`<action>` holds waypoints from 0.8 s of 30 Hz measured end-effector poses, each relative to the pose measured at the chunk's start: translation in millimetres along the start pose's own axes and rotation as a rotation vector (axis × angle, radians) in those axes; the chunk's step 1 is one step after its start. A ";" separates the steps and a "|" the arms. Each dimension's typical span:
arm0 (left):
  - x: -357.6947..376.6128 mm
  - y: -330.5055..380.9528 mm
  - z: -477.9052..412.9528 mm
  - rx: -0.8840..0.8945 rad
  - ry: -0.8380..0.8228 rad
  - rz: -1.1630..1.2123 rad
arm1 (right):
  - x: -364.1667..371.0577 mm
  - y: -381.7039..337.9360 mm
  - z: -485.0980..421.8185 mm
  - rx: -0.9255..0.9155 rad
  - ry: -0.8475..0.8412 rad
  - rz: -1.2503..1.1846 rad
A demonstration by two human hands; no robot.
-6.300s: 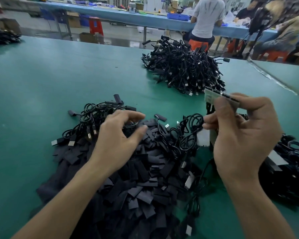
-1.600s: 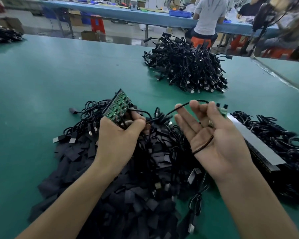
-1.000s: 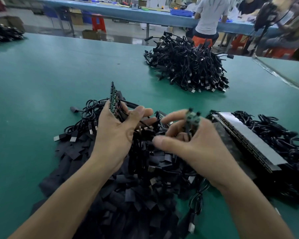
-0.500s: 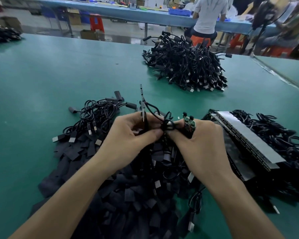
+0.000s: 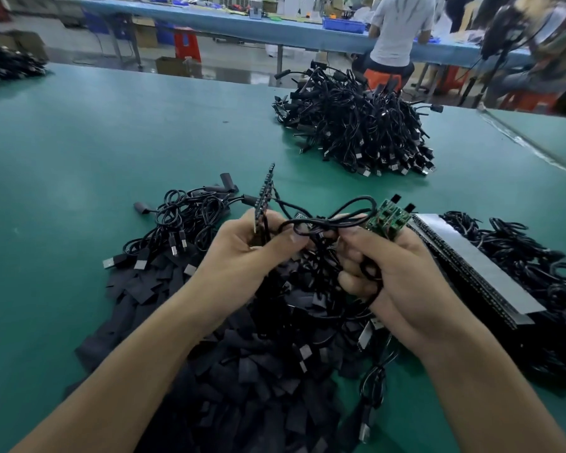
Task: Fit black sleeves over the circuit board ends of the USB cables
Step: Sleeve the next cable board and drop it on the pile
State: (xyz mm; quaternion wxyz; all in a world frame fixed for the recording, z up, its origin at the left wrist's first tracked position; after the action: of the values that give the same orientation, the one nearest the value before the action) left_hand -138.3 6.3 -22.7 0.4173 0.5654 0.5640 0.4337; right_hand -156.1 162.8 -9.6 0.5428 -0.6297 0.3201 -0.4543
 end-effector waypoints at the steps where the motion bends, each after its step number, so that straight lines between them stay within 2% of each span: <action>1: 0.8 0.9 0.1 -0.004 -0.005 0.018 | 0.6 0.6 -0.4 0.011 0.003 -0.030; 6: -0.8 0.2 2.2 -0.039 0.021 0.131 | -9.5 -4.9 -3.1 -0.031 0.101 -0.146; 9: -13.9 3.9 1.2 -0.040 0.145 0.159 | -26.2 -15.6 0.1 -0.061 0.263 -0.131; 10: -18.0 4.8 0.8 -0.041 0.187 0.176 | -33.2 -21.1 2.7 -0.078 0.340 -0.036; 12: -23.6 7.2 0.1 -0.040 0.260 0.167 | -42.5 -39.7 10.0 -0.152 0.465 0.309; 15: -27.8 12.7 -1.3 0.018 0.328 0.116 | -49.1 -67.4 23.6 -0.278 0.569 0.801; 18: -30.0 15.8 -1.5 0.081 0.355 0.066 | -47.2 -71.0 28.6 -0.194 0.493 1.106; 20: -26.1 13.4 -2.0 0.069 0.305 0.149 | -39.2 -63.6 27.7 -0.123 0.407 1.304; 24: -20.0 3.9 -0.4 -0.062 0.260 0.248 | -6.2 -54.4 22.6 -0.297 0.216 1.420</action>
State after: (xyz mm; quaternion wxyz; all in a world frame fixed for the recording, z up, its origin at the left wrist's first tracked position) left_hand -137.4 -13.7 -19.1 0.3014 0.5570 0.5253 0.5683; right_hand -142.6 188.5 42.0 0.5807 -0.2893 0.7610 -0.0046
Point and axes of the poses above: each hand's wrist, its own z-axis away from the middle knuckle, its own x-axis out of the palm, y = z × x, the point moved 6 cm from there along -z, towards the middle knuckle
